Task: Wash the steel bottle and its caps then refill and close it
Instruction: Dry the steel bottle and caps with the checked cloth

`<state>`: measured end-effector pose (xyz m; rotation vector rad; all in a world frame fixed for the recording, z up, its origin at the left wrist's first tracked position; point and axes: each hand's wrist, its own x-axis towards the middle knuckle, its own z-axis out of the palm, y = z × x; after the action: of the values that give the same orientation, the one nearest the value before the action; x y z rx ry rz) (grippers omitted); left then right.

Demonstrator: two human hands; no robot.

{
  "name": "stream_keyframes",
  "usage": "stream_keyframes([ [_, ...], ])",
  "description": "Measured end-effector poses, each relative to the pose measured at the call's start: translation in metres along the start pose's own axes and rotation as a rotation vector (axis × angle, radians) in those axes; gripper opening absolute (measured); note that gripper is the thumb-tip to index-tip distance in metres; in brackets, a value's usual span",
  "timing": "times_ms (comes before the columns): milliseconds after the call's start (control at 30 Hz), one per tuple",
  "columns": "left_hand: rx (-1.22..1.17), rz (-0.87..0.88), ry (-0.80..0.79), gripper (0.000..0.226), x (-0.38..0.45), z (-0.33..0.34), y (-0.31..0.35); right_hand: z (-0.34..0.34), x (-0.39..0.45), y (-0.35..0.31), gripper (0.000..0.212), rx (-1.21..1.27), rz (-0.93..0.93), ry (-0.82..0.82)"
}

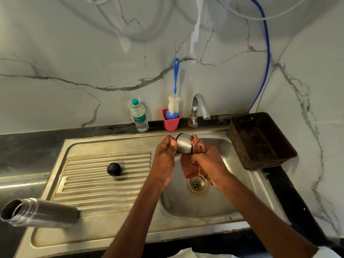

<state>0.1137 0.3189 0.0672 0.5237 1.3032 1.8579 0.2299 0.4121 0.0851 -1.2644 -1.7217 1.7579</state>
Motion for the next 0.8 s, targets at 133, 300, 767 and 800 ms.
stream_keyframes([
  [133, 0.311, 0.109, -0.043, 0.027, 0.011, 0.000, -0.001, 0.006, -0.011, 0.005, 0.068, -0.194, -0.416, 0.225],
  [300, 0.148, -0.063, -0.134, 0.019, 0.004, -0.003, -0.004, -0.009, -0.010, 0.018, 0.092, -0.679, -0.695, 0.239],
  [767, -0.057, -0.124, 0.022, 0.021, 0.005, 0.014, -0.003, 0.002, -0.012, 0.011, 0.037, 0.311, 0.025, -0.002],
  [800, 0.045, -0.086, 0.004, 0.024, 0.007, 0.017, 0.001, 0.003, -0.015, 0.010, 0.037, 0.389, 0.036, 0.011],
])
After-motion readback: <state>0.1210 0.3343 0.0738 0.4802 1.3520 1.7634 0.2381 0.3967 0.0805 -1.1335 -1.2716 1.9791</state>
